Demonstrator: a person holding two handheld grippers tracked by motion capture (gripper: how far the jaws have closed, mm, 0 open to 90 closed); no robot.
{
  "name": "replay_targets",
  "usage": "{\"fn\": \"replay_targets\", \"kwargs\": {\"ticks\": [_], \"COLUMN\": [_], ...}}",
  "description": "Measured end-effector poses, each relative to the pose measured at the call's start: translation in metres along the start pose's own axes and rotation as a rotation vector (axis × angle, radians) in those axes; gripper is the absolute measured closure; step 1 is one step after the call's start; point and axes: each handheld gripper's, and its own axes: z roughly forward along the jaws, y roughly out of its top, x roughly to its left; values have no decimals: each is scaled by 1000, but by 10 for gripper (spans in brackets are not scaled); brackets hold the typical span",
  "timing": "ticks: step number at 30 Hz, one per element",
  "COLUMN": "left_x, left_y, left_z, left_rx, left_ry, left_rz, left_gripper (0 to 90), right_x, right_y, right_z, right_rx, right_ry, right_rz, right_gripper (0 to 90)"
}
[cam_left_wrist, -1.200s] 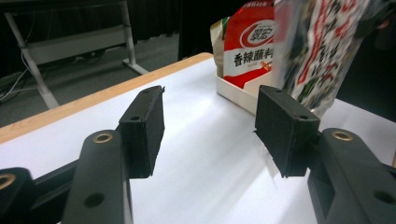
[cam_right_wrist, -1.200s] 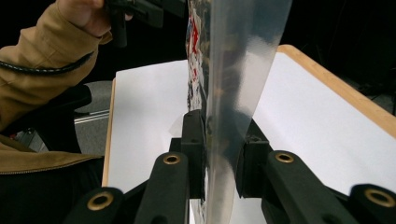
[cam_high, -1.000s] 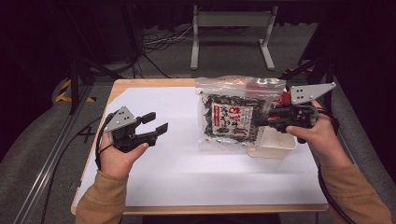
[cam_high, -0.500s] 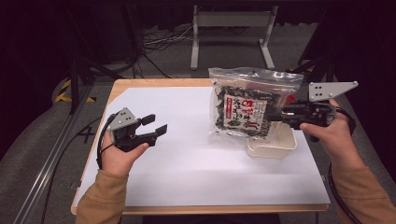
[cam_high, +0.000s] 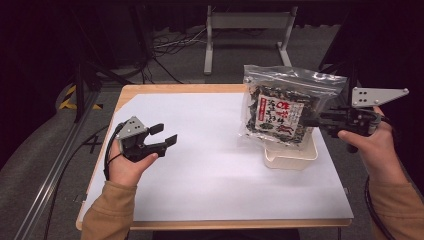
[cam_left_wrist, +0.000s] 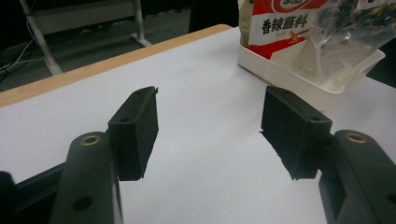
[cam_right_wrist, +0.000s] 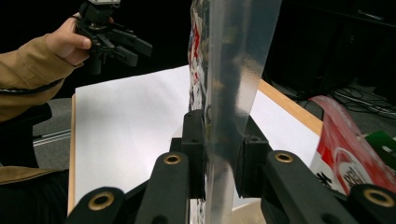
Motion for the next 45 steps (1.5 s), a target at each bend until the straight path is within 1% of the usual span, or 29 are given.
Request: {"fn": "replay_targets", "kwargs": {"ticks": [2,7,9,12,13,16,20,23,25,26,28,29,30,31,33,36,37,40,43,45], "left_x": [1,4,4,5,5,5,7,8,9,9,10,10,10,10,10,10,11,11,13,13], "left_y": [-1,-2,-3,-4,-4,-5,-6,-7,-8,-8,-8,-9,-9,-9,-10,-10,-10,-11,-12,-13], "left_z": [0,1,2,4,4,4,5,4,4,4,4,4,5,5,5,5,5,4,3,3], "left_rx": [6,9,-1,-21,-21,-23,-20,-19,-16,-16,-14,-13,-13,-13,-11,-12,-10,-7,-4,-4], "left_ry": [8,4,-2,-21,-21,-28,-31,-31,-28,-28,-28,-28,-27,-27,-27,-26,-24,-24,-22,-20], "left_rz": [-7,-8,5,34,34,37,33,21,22,22,22,20,19,19,14,16,22,15,16,13], "left_gripper": [371,364,346,316,305,304,305,306,307,307,307,307,308,308,308,307,306,305,305,305], "right_x": [-1,-4,-5,-6,-6,-9,-11,-12,-13,-13,-15,-15,-16,-16,-16,-16,-16,-16,-14,-12], "right_y": [-1,-5,-7,-10,-10,-14,-19,-25,-29,-31,-35,-35,-39,-39,-43,-46,-47,-51,-54,-57], "right_z": [-4,-14,-17,-22,-22,-25,-27,-29,-31,-32,-33,-33,-33,-33,-31,-28,-26,-22,-19,-17], "right_rx": [-1,-8,-13,-23,-23,-30,-31,-50,-51,-52,-55,-55,-51,-51,-52,-47,-40,-10,14,35], "right_ry": [-8,-47,-63,-80,-80,-102,-130,-154,-190,-198,-206,-206,-221,-221,-241,-256,-264,-300,-324,-352], "right_rz": [3,5,8,17,17,23,30,47,48,53,69,69,79,79,93,112,116,121,125,122], "right_gripper": [763,763,763,763,763,763,763,763,763,763,763,763,763,763,763,763,763,763,763,763]}}
